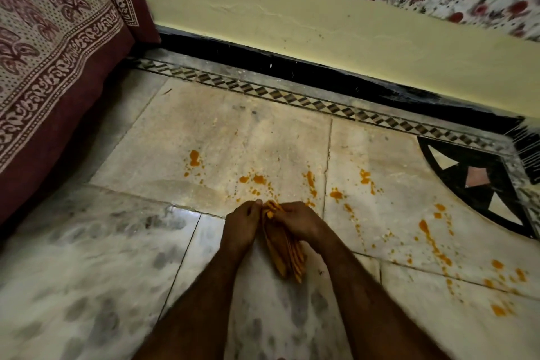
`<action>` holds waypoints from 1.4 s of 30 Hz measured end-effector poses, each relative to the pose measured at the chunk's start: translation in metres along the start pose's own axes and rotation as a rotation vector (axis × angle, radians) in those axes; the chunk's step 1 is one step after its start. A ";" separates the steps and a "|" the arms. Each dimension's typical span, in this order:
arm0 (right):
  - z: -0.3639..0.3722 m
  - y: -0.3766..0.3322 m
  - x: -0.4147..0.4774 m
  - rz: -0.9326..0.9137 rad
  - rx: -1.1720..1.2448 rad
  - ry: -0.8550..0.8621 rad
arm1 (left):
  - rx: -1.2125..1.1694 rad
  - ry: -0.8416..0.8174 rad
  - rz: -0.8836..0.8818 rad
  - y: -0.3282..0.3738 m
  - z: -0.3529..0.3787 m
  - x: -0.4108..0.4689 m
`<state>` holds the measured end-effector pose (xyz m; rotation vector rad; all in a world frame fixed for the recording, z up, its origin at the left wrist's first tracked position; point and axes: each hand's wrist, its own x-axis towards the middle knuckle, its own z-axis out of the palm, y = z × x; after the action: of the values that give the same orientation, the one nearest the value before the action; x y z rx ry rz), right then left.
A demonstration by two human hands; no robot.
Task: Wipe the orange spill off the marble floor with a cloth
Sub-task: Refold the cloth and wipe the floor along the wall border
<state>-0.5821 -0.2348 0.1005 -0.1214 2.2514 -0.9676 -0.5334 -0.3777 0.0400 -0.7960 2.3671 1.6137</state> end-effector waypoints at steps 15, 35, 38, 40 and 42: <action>-0.117 -0.112 -0.014 -0.069 -0.102 -0.488 | -1.110 -0.432 -0.164 0.098 -0.037 -0.006; -0.197 -0.125 -0.015 -0.270 0.089 0.000 | -0.816 -0.739 -0.062 0.130 -0.077 -0.036; -0.195 -0.116 -0.007 -0.247 0.070 0.003 | -0.744 -0.756 0.052 0.149 -0.083 -0.041; -0.190 -0.110 -0.007 -0.259 0.104 0.045 | -0.756 -0.708 0.098 0.159 -0.083 -0.044; -0.183 -0.099 -0.007 -0.222 0.178 0.134 | -0.843 -0.660 0.129 0.167 -0.082 -0.047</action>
<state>-0.7061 -0.1926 0.2620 -0.2377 2.2939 -1.3247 -0.5670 -0.3905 0.2282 -0.1241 1.2817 2.4615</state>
